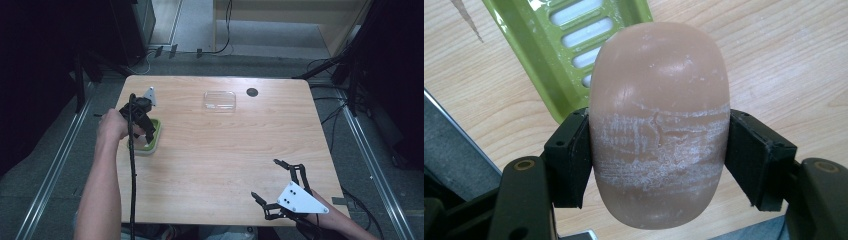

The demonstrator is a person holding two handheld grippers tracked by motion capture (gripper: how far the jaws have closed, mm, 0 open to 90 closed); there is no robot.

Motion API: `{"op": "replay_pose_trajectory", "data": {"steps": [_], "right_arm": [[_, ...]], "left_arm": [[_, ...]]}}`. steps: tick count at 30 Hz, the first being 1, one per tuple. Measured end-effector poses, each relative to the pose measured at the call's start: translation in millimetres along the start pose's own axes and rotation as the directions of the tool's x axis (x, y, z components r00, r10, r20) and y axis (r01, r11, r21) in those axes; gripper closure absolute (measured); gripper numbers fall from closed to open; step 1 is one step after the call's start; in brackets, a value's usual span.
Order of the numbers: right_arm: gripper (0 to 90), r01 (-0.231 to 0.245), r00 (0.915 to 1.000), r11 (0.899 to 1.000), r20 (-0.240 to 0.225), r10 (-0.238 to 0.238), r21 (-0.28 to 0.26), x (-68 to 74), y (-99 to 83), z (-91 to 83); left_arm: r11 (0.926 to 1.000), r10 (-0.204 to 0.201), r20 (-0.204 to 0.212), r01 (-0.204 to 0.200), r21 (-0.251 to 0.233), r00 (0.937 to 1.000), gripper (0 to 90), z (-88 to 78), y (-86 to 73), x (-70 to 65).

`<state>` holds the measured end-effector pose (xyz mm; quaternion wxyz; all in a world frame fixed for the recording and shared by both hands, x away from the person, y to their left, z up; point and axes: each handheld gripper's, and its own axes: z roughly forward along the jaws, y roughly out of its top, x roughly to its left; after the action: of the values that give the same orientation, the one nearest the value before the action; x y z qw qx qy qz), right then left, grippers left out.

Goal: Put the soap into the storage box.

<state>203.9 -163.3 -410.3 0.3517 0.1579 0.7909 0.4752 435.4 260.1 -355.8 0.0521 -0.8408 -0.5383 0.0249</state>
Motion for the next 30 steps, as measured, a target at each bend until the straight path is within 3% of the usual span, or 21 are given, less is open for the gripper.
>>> {"op": "replay_pose_trajectory", "data": {"steps": [13,22,30], "right_arm": [[0.0,-0.001,1.0000,1.000,-0.001,0.001,0.000,-0.1,-0.1,0.0],[0.0,-0.001,1.0000,1.000,0.002,0.001,-0.004,-0.4,-0.3,-0.2],[0.0,-0.001,1.0000,1.000,0.002,0.001,-0.004,-0.6,-0.4,-0.4]], "left_arm": [[0.9992,-0.036,0.020,0.036,-0.017,0.9992,33.8,9.9,8.7,11.8],[0.9989,-0.047,0.031,0.047,0.005,0.9984,33.8,19.6,14.9,18.7],[0.9964,-0.078,0.028,0.079,-0.030,0.9966,33.8,23.3,18.5,25.4]]}}
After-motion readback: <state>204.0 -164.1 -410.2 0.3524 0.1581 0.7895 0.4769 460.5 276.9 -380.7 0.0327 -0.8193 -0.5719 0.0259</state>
